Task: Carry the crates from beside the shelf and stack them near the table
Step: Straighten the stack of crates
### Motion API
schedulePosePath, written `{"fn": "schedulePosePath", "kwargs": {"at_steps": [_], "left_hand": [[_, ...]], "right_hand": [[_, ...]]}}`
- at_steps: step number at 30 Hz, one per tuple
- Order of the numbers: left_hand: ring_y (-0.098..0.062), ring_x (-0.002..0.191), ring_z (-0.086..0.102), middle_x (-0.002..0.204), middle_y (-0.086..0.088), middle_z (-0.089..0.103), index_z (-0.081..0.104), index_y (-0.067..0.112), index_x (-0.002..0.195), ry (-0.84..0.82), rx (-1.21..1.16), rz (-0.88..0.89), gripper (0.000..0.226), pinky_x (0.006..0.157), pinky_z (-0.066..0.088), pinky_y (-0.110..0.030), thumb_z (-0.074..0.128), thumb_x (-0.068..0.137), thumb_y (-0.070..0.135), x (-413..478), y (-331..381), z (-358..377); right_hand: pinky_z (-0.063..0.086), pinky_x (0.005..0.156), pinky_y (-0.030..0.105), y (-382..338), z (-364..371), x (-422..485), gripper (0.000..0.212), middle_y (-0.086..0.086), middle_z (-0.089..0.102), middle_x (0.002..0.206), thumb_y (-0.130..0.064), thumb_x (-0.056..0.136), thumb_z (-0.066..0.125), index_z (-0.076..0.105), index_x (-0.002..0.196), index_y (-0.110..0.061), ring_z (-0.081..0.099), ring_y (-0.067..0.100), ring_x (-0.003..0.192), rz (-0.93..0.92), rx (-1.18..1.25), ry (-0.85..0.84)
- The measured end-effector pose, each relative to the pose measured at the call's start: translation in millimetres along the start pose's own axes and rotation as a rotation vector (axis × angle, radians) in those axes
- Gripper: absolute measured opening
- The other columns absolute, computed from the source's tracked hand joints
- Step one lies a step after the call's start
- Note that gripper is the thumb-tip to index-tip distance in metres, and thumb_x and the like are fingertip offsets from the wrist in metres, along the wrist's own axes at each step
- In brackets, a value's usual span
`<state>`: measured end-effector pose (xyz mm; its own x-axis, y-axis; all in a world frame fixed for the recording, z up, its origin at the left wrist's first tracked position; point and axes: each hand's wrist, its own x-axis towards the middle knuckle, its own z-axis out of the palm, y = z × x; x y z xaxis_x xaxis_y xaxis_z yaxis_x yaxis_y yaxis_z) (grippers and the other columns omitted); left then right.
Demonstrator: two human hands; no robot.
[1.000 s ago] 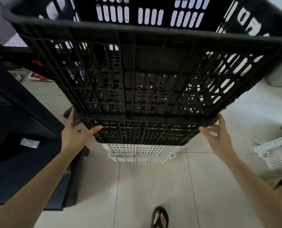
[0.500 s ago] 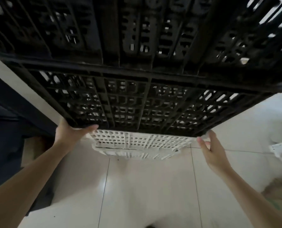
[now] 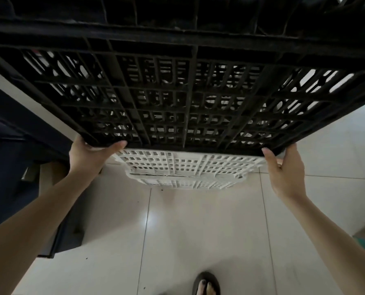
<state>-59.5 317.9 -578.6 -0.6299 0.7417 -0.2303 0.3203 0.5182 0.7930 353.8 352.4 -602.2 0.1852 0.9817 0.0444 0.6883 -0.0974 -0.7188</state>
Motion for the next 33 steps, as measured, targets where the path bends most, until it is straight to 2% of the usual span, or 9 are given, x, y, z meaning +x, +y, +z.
{"fn": "schedulePosePath", "kwargs": {"at_steps": [4,9,13,17,21,25,27,31,33], "left_hand": [[-0.012,0.113,0.06,0.12,0.01,0.065,0.057,0.024,0.117,0.005,-0.001,0.014,0.075,0.102,0.048,-0.036,0.09,0.052,0.043,-1.6,2.8,4.4],[-0.012,0.105,0.062,0.101,0.016,0.065,0.057,0.035,0.097,0.01,0.012,0.028,0.052,0.098,0.05,-0.036,0.089,0.057,0.039,-6.5,6.6,10.6],[-0.014,0.112,0.06,0.118,0.008,0.065,0.057,0.023,0.118,0.023,0.005,0.021,0.069,0.101,0.048,-0.036,0.088,0.058,0.04,-7.6,7.7,10.5],[-0.013,0.12,0.056,0.121,0.015,0.06,0.053,0.026,0.124,0.009,-0.005,0.061,0.077,0.103,0.045,-0.034,0.087,0.058,0.044,-5.2,0.5,9.3],[-0.008,0.119,0.06,0.126,0.015,0.063,0.045,0.033,0.128,-0.115,-0.087,0.075,0.098,0.104,0.047,-0.041,0.09,0.044,0.051,-2.0,-24.9,3.4],[-0.013,0.127,0.053,0.138,0.008,0.054,0.04,0.029,0.137,-0.23,0.056,0.05,0.13,0.108,0.044,-0.042,0.081,0.022,0.074,-3.4,-64.8,8.8],[-0.017,0.132,0.047,0.145,0.004,0.046,0.034,0.026,0.145,-0.286,0.122,0.003,0.137,0.11,0.041,-0.042,0.081,0.023,0.07,-1.1,-86.2,16.3],[-0.022,0.134,0.044,0.147,-0.001,0.044,0.03,0.022,0.147,-0.33,0.248,0.007,0.139,0.112,0.037,-0.04,0.087,0.026,0.062,11.4,-128.9,37.0],[-0.024,0.136,0.042,0.149,-0.004,0.041,0.027,0.021,0.149,-0.308,0.273,0.045,0.132,0.112,0.036,-0.04,0.095,0.038,0.045,22.7,-149.9,47.3]], "right_hand": [[0.044,0.083,0.037,1.5,4.8,1.9,0.045,0.011,0.061,0.115,-0.043,0.092,0.05,0.043,0.127,-0.017,0.055,0.029,0.108,0.027,-0.011,0.036],[0.047,0.081,0.039,2.8,0.9,5.6,0.039,0.007,0.063,0.113,-0.044,0.092,0.05,0.046,0.121,-0.018,0.059,0.029,0.097,0.029,0.016,0.048],[0.035,0.073,0.025,-2.7,-0.5,3.6,0.038,0.003,0.064,0.111,-0.038,0.093,0.053,0.049,0.12,-0.012,0.056,0.02,0.083,0.047,0.021,0.049],[0.038,0.076,0.026,-3.0,-0.8,-0.3,0.041,-0.005,0.059,0.104,-0.043,0.093,0.052,0.047,0.119,-0.012,0.059,0.028,0.101,0.067,0.041,0.03],[0.037,0.081,0.009,6.4,-4.9,-16.3,0.061,-0.01,0.057,0.131,-0.042,0.091,0.055,0.028,0.145,-0.03,0.056,0.009,0.11,0.105,0.108,-0.056],[0.037,0.086,0.021,28.5,6.7,-35.8,0.078,0.003,0.056,0.136,-0.046,0.086,0.06,0.016,0.15,-0.033,0.054,0.017,0.123,0.252,0.131,-0.132],[0.04,0.077,0.017,44.8,18.1,-41.1,0.073,0.004,0.052,0.14,-0.046,0.087,0.058,0.023,0.149,-0.032,0.051,0.021,0.128,0.305,0.086,-0.192],[0.032,0.092,0.023,78.4,48.1,-42.9,0.059,0.005,0.055,0.136,-0.042,0.092,0.049,0.032,0.146,-0.026,0.05,0.023,0.129,0.29,0.024,-0.259],[0.033,0.093,0.027,94.1,65.4,-40.7,0.063,0.004,0.057,0.13,-0.049,0.091,0.048,0.032,0.146,-0.024,0.051,0.025,0.128,0.279,0.032,-0.254]]}}
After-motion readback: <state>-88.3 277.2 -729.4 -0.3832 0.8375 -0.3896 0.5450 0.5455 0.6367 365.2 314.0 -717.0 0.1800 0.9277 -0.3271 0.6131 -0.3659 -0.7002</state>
